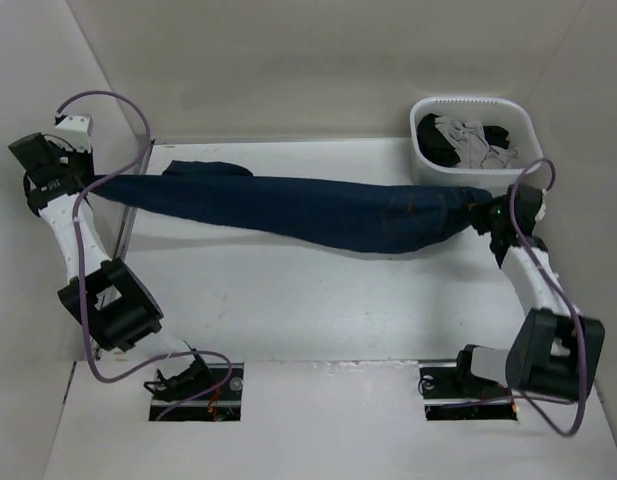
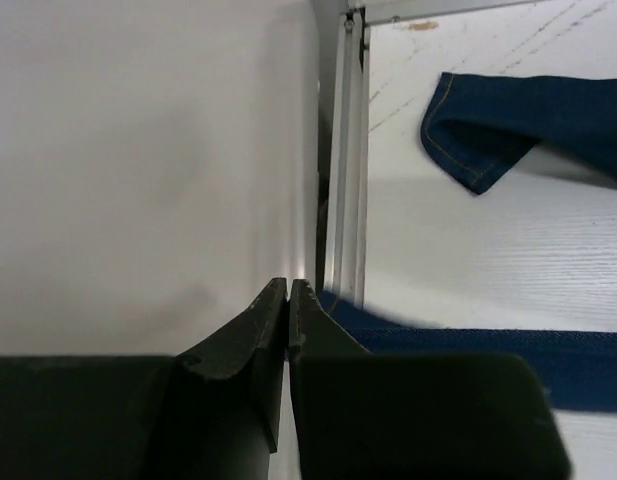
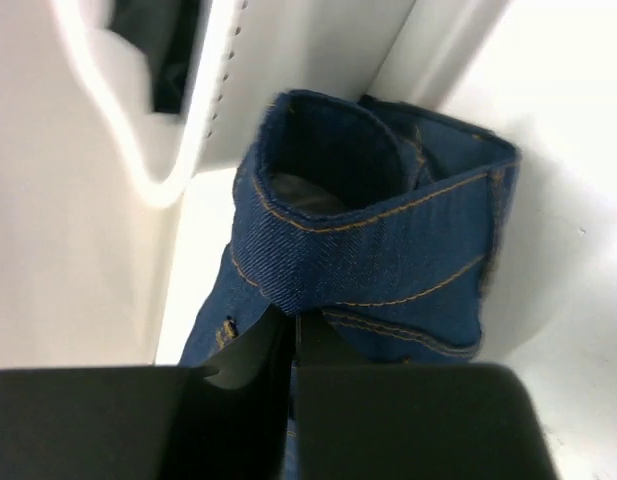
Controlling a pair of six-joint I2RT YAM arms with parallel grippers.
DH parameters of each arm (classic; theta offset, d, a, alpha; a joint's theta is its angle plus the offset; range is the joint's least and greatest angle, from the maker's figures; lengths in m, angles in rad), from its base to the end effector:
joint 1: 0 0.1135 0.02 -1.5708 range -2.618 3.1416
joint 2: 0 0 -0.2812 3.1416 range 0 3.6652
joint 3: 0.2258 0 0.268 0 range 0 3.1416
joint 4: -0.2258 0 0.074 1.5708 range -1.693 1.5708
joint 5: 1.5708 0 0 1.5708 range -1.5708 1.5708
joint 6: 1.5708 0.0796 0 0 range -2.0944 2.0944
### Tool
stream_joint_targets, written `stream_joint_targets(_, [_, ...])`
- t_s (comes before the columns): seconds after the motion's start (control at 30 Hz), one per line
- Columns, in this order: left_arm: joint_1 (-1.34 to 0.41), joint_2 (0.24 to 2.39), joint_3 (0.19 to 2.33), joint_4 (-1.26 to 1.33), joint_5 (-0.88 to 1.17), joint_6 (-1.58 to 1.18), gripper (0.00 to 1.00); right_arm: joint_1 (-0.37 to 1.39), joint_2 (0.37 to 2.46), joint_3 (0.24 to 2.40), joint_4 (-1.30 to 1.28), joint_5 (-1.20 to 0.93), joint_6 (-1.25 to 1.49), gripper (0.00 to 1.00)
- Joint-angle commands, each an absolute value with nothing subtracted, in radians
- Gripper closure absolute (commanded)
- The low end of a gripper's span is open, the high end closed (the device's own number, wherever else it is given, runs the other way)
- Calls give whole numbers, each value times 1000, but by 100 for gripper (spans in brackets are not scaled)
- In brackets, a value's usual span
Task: Fold and stack the trousers
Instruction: Flatten the trousers out
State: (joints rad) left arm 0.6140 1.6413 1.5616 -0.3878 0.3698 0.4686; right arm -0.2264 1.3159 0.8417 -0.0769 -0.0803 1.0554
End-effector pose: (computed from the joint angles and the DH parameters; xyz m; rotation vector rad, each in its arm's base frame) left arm 0.3740 0.2284 0.3662 0.0845 2.0167 0.3144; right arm 0.3323 -0.0700 0.2394 1.2606 1.7716 0.5694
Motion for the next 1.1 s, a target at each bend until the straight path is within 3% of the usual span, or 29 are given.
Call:
stream_joint_targets(0.0, [674, 1499, 1472, -290, 399, 553, 100, -265, 1157, 666, -14, 44, 1055, 92])
stream_joint_targets(0.1, [706, 1387, 1237, -281, 411, 632, 100, -265, 1034, 444, -28, 67, 1198, 67])
stream_joint_targets(0.13, [713, 1349, 1164, -281, 419, 667, 100, -265, 982, 383, -49, 72, 1250, 55])
stream_joint_targets(0.23, [732, 1249, 970, -287, 426, 759, 100, -260, 734, 292, -289, 122, 1371, 35])
stream_joint_targets(0.37, [795, 1201, 856, -288, 463, 791, 100, -199, 424, 403, -709, 282, 1368, 34])
stream_joint_targets(0.43, [815, 1181, 839, -307, 491, 793, 100, -150, 388, 495, -713, 307, 1249, 28])
stream_joint_targets(0.57, [826, 1164, 830, -310, 506, 785, 100, 15, 776, 725, -504, 197, 755, 21])
stream_joint_targets(0.73, [820, 1177, 830, -308, 512, 758, 100, 333, 1318, 1041, -515, 169, 336, 12])
stream_joint_targets(0.87, [820, 1172, 839, -305, 512, 746, 100, 406, 1590, 1250, -520, 166, 246, 8])
stream_joint_targets(0.93, [818, 1178, 851, -305, 512, 738, 100, 409, 1720, 1349, -535, 164, 252, 8])
stream_joint_targets(0.97, [815, 1180, 857, -310, 511, 735, 100, 400, 1777, 1395, -548, 175, 265, 1])
stream_joint_targets(1.07, [812, 1192, 876, -319, 508, 723, 100, 372, 1880, 1480, -574, 216, 310, 0])
